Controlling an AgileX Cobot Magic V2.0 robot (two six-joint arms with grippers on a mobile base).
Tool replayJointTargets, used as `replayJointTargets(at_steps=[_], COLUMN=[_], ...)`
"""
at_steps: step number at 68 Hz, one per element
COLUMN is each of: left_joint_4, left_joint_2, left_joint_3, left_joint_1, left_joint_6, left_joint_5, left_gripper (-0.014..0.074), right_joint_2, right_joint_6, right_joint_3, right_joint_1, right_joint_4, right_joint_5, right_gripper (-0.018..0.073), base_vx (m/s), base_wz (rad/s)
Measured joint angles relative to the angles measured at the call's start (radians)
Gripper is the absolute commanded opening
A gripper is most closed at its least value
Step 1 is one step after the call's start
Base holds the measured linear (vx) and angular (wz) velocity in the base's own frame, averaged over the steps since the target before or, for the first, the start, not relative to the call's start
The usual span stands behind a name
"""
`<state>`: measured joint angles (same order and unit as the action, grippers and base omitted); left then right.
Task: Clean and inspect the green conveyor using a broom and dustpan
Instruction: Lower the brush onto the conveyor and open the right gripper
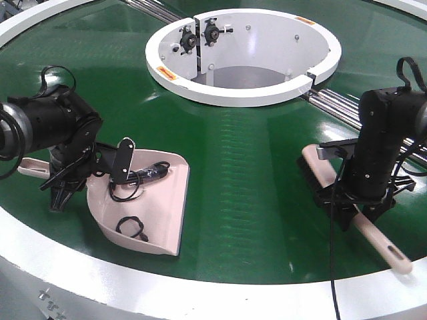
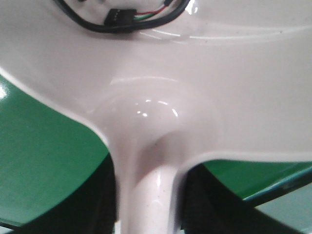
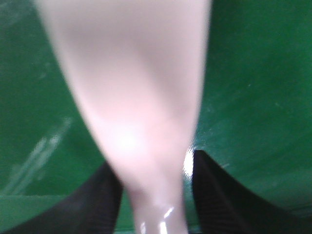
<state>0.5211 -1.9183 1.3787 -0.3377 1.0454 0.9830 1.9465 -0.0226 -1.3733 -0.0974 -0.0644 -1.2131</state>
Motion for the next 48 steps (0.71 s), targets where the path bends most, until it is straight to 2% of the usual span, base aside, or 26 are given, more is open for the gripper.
replayJointTargets(at_steps=[23,48], left_joint_4=[0.0,0.0], left_joint_2=[0.0,0.0], left_joint_3=[0.0,0.0], left_joint_1=[0.0,0.0], left_joint_6=[0.0,0.0], left_joint_5=[0.0,0.0], left_gripper=[-0.0006,-0.0006], right_joint_2=[-0.022,-0.216], right_joint_6=[-0.001,0.0], right_joint_3=[0.0,0.0], right_joint_1=[0.0,0.0], right_joint_4=[-0.018,-0.027], right_joint_5=[0.001,0.005], right_gripper=[0.044,0.044], base_vx=[0.0,0.0], base_wz=[0.0,0.0])
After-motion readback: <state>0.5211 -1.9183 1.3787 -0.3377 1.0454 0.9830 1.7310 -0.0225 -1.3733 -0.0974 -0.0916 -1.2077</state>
